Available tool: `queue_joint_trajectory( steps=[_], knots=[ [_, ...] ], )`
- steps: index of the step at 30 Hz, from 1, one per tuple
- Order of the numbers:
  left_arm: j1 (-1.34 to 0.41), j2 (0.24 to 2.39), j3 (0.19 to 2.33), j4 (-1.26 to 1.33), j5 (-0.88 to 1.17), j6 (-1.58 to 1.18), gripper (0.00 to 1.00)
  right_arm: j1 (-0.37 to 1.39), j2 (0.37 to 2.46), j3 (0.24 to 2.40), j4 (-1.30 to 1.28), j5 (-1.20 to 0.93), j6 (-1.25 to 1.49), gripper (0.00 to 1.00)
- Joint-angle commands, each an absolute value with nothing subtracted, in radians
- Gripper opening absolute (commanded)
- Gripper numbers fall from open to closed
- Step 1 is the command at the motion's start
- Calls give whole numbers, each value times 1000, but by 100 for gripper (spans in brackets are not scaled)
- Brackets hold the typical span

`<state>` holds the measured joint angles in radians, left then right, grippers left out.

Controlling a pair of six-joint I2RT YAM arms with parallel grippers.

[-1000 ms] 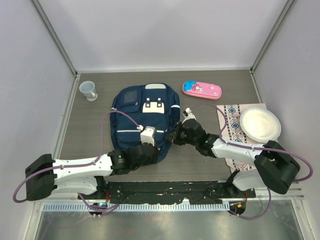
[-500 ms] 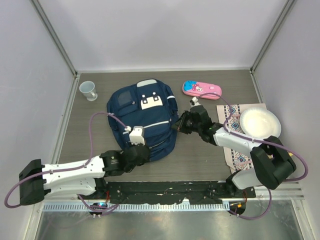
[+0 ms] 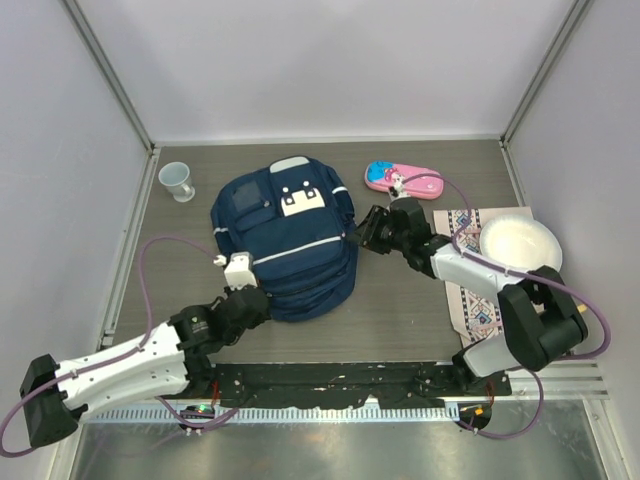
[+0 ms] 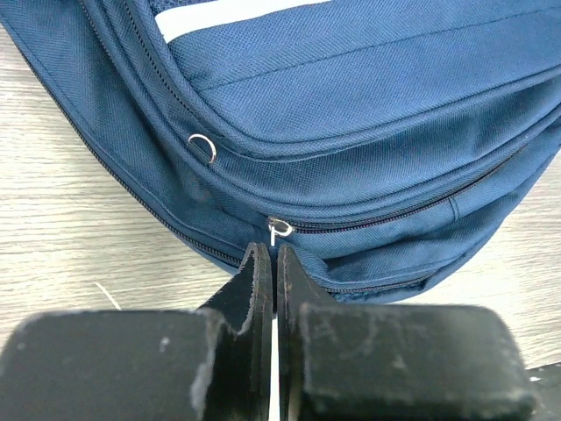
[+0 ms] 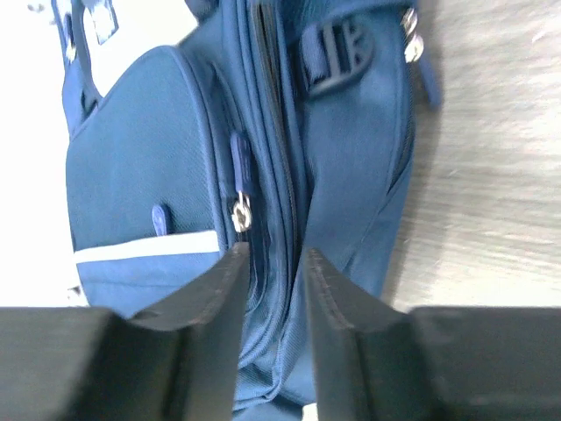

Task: Pack the student bag
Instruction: Unzip the student bag at the center of the board.

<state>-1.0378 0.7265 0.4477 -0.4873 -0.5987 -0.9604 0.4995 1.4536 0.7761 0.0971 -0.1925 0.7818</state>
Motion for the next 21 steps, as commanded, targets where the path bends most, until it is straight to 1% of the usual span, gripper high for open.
queue_joint_trajectory(
  steps=[1, 2, 4, 5, 8, 11, 16, 21],
  knots=[
    [-1022, 767, 462, -443, -549, -826, 0, 468, 1355, 773, 144, -101, 772, 50],
    [-1022, 776, 463, -410, -511, -810, 0, 468, 1289, 740, 138, -98, 778, 53],
    [-1022, 799, 463, -346, -474, -779, 0, 468, 1221, 700, 127, -100, 807, 56],
    [-1022, 807, 462, -324, -439, -773, 0, 469, 1168, 662, 123, -110, 816, 57],
    [-1022, 833, 472, -259, -397, -752, 0, 488, 1097, 586, 132, -159, 877, 57],
    [-1022, 868, 495, -215, -347, -730, 0, 563, 1054, 537, 161, -164, 949, 57],
    [-1028, 925, 548, -154, -267, -703, 0, 714, 1104, 515, 248, -101, 1023, 57],
    [-1060, 939, 568, -109, -256, -692, 0, 767, 1209, 535, 296, -66, 1045, 57]
  ],
)
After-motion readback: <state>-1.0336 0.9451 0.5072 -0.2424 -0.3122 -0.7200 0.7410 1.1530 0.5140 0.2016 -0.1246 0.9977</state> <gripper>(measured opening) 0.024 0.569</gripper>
